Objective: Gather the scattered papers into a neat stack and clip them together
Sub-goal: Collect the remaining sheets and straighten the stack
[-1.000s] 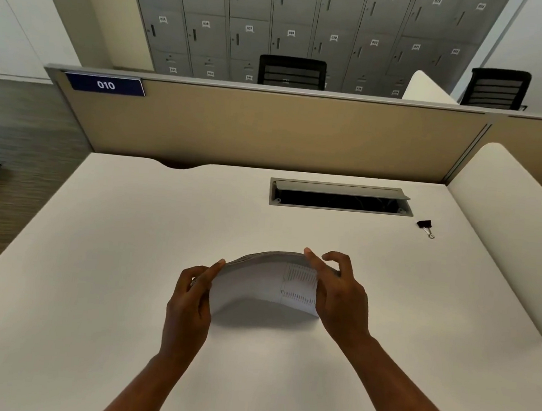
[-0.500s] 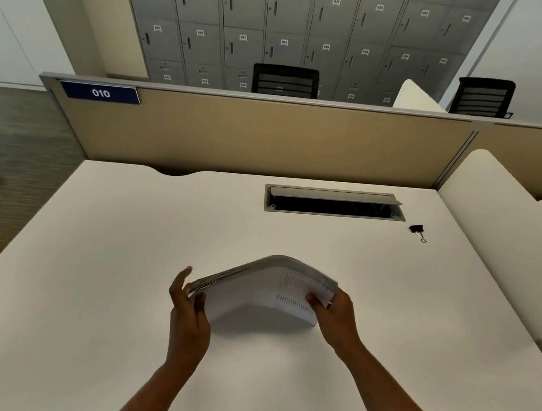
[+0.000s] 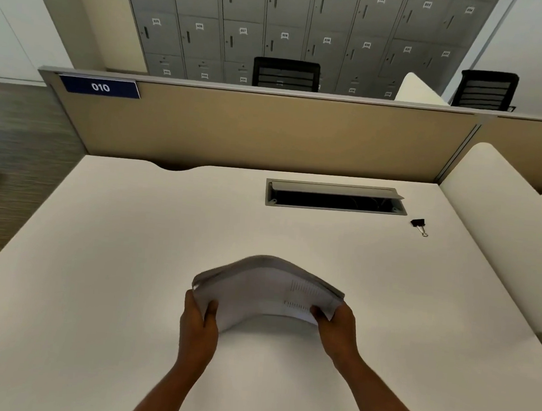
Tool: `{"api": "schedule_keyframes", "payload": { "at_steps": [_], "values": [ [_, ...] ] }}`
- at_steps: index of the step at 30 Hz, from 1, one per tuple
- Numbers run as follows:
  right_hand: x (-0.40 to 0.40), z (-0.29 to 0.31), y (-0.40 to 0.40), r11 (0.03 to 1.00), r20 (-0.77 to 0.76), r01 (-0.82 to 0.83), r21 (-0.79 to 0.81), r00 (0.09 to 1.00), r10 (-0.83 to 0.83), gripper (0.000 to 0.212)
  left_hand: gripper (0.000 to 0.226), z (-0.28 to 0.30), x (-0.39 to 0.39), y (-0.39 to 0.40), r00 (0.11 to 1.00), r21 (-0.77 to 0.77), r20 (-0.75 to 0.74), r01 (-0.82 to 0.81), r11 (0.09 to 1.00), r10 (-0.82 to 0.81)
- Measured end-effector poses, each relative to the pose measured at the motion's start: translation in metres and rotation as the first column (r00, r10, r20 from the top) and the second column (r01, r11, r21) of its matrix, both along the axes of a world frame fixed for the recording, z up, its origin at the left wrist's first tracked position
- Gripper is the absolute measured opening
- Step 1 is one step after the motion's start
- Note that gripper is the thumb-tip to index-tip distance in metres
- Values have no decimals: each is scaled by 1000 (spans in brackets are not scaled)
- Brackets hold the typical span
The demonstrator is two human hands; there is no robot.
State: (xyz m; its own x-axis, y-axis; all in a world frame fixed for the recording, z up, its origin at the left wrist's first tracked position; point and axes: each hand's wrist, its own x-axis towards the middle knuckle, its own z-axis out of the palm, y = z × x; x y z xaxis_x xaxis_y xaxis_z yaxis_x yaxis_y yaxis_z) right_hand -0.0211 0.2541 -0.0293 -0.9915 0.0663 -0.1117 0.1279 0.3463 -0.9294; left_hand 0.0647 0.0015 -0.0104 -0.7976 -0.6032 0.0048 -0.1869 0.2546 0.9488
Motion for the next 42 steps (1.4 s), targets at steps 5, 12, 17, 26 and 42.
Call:
{"api": "schedule_keyframes", "payload": {
  "at_steps": [5, 12, 17, 26, 42],
  "values": [
    [-7, -6, 0, 999, 41, -8, 50, 999, 6, 41, 38, -6, -3, -4, 998, 0, 53, 40, 999, -40],
    [-17, -2, 5, 999, 82, -49, 5, 995, 48, 27, 39, 3, -16, -9, 996, 31, 79, 33, 999, -35],
    [-21, 15, 16, 963, 180, 90, -255, 983, -44, 49, 41, 5, -6, -25, 980, 258, 136, 106, 960, -144],
    [6, 25, -34, 545, 407, 295, -785, 909, 95, 42, 45, -6, 9, 11, 990, 653, 84, 33, 757, -116],
    [-19, 80, -24, 967, -192, -156, -202, 974, 117, 18, 27, 88, -52, -7, 950, -45, -179, 252, 967, -256]
  ]
}}
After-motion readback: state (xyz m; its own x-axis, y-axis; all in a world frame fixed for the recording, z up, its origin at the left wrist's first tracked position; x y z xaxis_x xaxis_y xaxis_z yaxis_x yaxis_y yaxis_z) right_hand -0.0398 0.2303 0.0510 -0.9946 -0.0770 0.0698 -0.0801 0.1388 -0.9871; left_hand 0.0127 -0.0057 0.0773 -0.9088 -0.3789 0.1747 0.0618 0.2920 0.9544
